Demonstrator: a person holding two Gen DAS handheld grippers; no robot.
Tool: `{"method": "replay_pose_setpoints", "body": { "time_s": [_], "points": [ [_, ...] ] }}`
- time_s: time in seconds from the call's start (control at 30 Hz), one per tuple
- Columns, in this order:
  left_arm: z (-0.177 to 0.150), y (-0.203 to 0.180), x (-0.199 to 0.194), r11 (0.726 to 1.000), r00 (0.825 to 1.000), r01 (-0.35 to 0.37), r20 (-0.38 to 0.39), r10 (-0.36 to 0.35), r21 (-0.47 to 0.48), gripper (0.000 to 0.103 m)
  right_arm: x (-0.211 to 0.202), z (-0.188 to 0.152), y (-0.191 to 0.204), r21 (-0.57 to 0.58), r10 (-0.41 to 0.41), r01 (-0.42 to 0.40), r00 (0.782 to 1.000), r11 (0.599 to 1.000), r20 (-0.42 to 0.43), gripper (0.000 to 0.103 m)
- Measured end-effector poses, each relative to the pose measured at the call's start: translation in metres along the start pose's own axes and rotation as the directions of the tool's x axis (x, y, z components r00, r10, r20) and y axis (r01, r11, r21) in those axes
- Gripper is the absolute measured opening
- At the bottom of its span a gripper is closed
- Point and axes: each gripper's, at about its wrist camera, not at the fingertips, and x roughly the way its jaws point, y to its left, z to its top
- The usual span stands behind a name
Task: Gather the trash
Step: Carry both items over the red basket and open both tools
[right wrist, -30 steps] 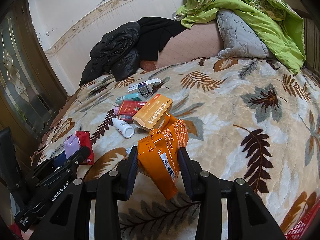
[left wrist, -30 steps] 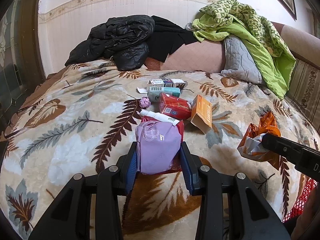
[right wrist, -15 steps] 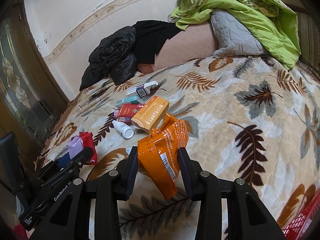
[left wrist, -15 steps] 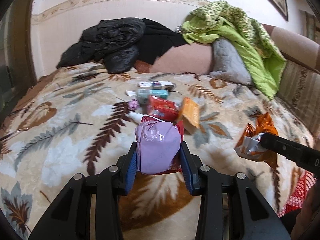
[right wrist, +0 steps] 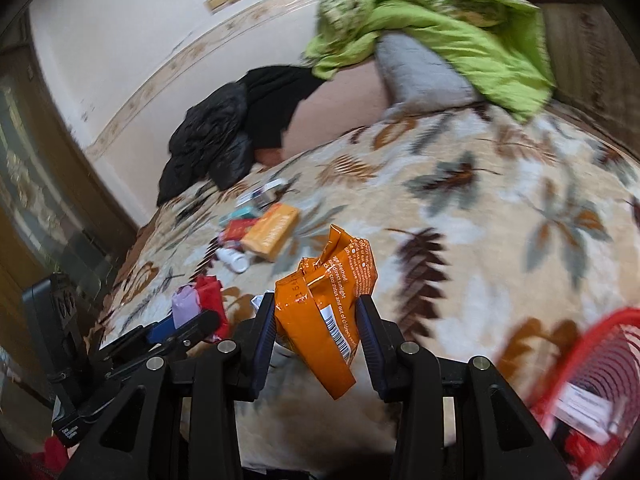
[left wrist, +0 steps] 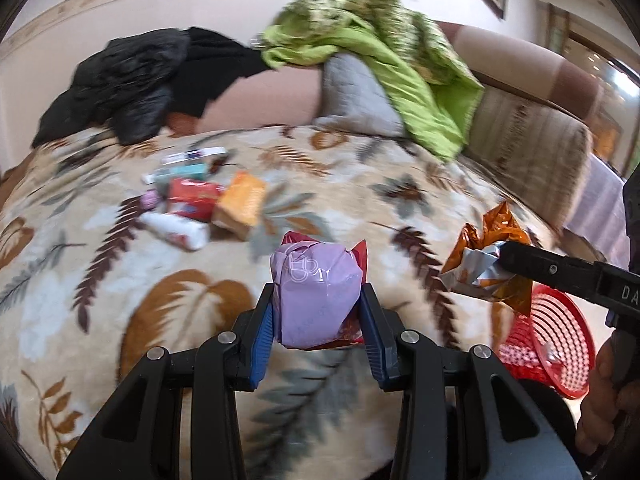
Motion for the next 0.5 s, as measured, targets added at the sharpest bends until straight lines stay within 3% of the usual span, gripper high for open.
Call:
{"method": "replay_pose_setpoints", "body": {
  "time_s": [0.2, 0.33, 0.5],
  "points": [
    [0.009, -0.048, 0.004, 0.992, 0.993, 0.114, -0.036, -0.113, 0.053, 0.039, -0.053, -0.009, -0.055, 0.087, -0.089, 0.086, 0.996, 0.993, 0.032, 0.043],
    [0.011, -0.09, 0.008, 0.973, 0.98, 0.191, -0.076, -0.182, 0.131, 0.039, -0.084, -0.02, -0.092, 0.16, -0.158, 0.149, 0.986, 0.976, 0.047, 0.043],
    [0.011, -0.155, 0.019, 0.917, 0.931, 0.349, -0.184, -0.315, 0.195, 0.039, -0.124, -0.031, -0.142, 0.257, -0.26, 0.236, 0.964, 0.937, 0.063, 0.043]
  ]
}}
